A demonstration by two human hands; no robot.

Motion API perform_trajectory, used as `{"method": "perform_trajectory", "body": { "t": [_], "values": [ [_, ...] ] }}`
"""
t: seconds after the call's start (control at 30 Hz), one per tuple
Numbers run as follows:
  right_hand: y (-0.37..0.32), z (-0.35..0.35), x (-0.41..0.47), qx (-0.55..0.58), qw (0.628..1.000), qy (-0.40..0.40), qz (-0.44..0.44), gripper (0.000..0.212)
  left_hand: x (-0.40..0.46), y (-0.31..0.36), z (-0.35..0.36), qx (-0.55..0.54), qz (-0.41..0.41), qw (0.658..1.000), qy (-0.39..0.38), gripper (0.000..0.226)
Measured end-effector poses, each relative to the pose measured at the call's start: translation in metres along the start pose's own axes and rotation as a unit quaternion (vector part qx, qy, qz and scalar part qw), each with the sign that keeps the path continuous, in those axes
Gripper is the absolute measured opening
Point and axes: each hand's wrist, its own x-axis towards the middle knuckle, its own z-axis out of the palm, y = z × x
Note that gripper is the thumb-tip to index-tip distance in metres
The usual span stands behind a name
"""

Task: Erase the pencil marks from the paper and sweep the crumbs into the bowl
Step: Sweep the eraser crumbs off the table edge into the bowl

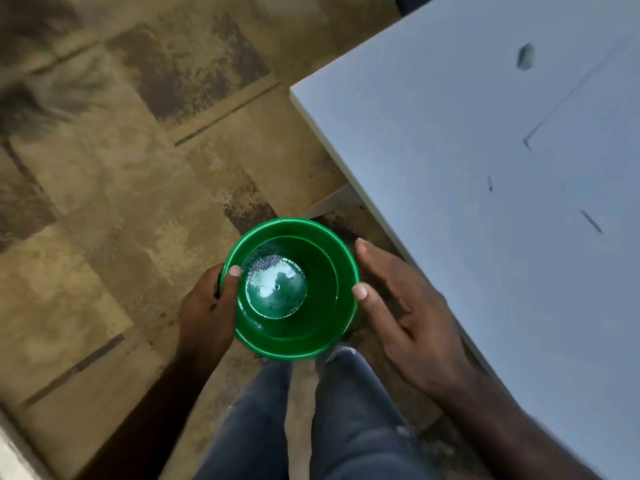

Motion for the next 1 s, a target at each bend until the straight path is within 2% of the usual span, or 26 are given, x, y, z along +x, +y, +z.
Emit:
{"method": "perform_trajectory", "body": {
  "t": [0.07, 0.17, 0.27, 0.37, 0.47, 0.57, 0.7, 0.83, 0.93, 1.0],
  "values": [
    [0.012, -0.022, 0.005, -0.061, 0.995, 0.059, -0.060, 0.044, -0.002, 0.010, 0.004, 0.003, 0.006, 1.000, -0.010, 0.028],
    [0.047, -0.050, 0.021, -0.156, 0.977, 0.094, -0.111, 0.054, -0.001, 0.019, 0.012, 0.007, 0.014, 1.000, -0.021, 0.030],
    [0.087, -0.075, 0.039, -0.240, 0.962, 0.093, -0.093, 0.072, 0.002, 0.024, 0.024, 0.010, 0.019, 0.999, -0.034, 0.032],
    [0.116, -0.098, 0.055, -0.311, 0.947, 0.058, -0.059, 0.094, 0.002, 0.031, 0.034, -0.004, 0.016, 0.999, -0.046, 0.027],
    [0.136, -0.116, 0.068, -0.352, 0.936, 0.021, -0.019, 0.106, 0.001, 0.040, 0.045, -0.005, 0.025, 0.998, -0.060, 0.019],
    [0.147, -0.120, 0.075, -0.375, 0.927, -0.019, 0.003, 0.110, 0.001, 0.048, 0.055, -0.013, 0.032, 0.997, -0.075, 0.018],
    [0.151, -0.120, 0.075, -0.373, 0.927, -0.030, -0.019, 0.112, 0.001, 0.060, 0.067, -0.019, 0.052, 0.994, -0.094, 0.024],
    [0.138, -0.107, 0.061, -0.373, 0.922, -0.061, -0.080, 0.114, 0.005, 0.064, 0.076, -0.025, 0.058, 0.992, -0.113, 0.024],
    [0.120, -0.088, 0.043, -0.323, 0.930, -0.101, -0.140, 0.116, 0.007, 0.066, 0.081, -0.029, 0.056, 0.991, -0.116, 0.024],
    [0.113, -0.083, 0.033, -0.287, 0.935, -0.115, -0.172, 0.110, 0.009, 0.067, 0.083, -0.027, 0.056, 0.991, -0.117, 0.023]
  ]
}}
